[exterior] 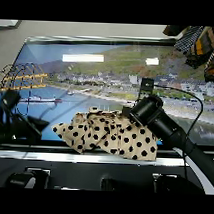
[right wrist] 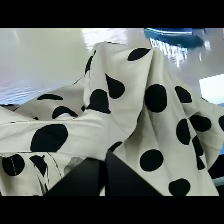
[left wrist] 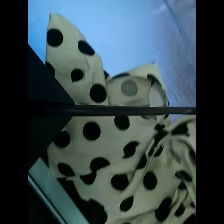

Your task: Fold the clothes and pants, and hang the long-sleeved shirts on hangers.

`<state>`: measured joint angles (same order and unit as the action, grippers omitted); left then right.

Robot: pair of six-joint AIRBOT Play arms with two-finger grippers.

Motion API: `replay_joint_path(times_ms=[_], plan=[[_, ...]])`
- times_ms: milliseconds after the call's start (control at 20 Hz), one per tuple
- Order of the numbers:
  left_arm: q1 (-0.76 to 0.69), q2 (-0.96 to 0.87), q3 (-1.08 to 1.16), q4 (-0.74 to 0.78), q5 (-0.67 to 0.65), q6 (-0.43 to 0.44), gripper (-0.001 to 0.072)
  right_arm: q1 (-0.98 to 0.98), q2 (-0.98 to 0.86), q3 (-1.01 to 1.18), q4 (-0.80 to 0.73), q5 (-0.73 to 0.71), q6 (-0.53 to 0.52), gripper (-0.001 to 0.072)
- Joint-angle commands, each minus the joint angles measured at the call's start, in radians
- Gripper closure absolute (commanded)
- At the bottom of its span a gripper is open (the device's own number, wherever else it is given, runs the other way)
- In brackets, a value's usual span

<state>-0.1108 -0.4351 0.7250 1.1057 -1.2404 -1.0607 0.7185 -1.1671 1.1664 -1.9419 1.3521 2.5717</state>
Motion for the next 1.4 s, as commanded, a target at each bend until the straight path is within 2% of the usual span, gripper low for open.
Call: replay_joint_path(times_ms=[0,100,300,550,950,1200,1350], plan=[[-0.123,0.156,-0.116,-0.029,-0.001,-0.098,0.0691,-0.018,-0.002,0.000,0.021,0.000,0.051,0.0695],[-0.138,0.185,-0.126,-0.030,-0.001,-0.111,0.0691,-0.088,-0.006,0.000,0.100,-0.008,0.049,0.0695],[-0.140,0.196,-0.125,-0.070,-0.002,-0.085,0.0690,-0.209,-0.010,0.000,0.238,-0.068,-0.045,0.0696],[-0.140,0.198,-0.124,-0.157,-0.059,-0.061,0.0691,-0.269,-0.010,0.000,0.236,-0.078,-0.051,0.0696],[-0.141,0.226,-0.124,-0.160,-0.087,-0.062,0.0691,-0.298,-0.041,0.000,0.250,-0.124,-0.073,0.0696],[-0.142,0.228,-0.124,-0.235,-0.115,-0.066,0.0692,-0.298,-0.060,0.000,0.202,-0.125,-0.058,0.0696],[-0.141,0.226,-0.143,-0.231,-0.128,-0.040,0.0691,-0.298,-0.075,0.000,0.209,-0.129,-0.060,0.0695]])
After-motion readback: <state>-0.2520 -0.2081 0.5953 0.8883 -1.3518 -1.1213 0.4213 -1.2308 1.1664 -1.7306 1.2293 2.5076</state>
